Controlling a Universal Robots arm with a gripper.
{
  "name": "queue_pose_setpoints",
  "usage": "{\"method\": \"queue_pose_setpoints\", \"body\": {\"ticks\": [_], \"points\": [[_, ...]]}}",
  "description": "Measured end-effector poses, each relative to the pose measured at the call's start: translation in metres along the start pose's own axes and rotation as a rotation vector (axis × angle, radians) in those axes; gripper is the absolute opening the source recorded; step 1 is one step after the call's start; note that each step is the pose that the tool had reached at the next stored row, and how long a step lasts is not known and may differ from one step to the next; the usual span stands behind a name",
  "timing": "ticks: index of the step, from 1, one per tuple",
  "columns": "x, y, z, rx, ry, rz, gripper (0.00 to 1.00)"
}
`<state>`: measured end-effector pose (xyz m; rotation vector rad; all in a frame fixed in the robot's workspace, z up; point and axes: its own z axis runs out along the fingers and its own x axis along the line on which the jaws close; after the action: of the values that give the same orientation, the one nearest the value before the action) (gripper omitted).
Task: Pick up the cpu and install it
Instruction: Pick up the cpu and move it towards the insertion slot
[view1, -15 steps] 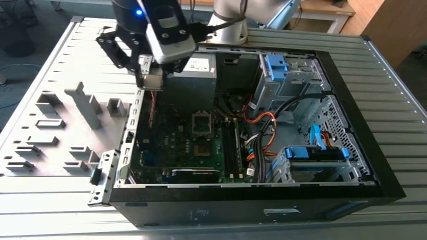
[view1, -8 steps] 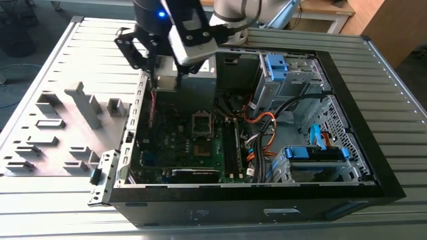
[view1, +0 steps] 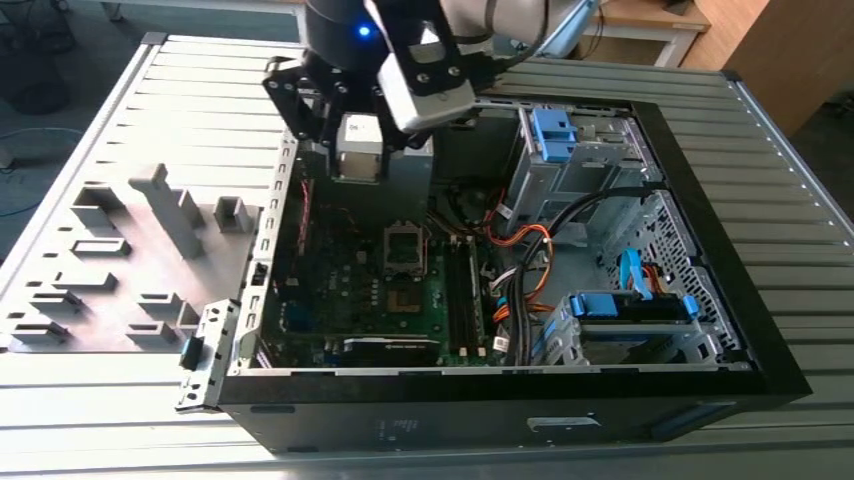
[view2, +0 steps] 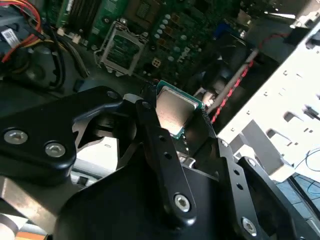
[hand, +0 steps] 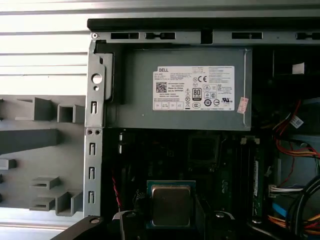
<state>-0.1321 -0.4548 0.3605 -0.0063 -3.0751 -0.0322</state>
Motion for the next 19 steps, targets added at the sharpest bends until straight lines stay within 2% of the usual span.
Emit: {"method": "queue_pose_setpoints", "body": {"ticks": [13, 19], "points": [[-0.0306, 0.0001, -0.0018, 0.0000, 0.0005, 0.000, 0.47], [-0.0337, 0.0002, -0.0016, 0.0001, 0.0006, 0.000, 0.47]]}}
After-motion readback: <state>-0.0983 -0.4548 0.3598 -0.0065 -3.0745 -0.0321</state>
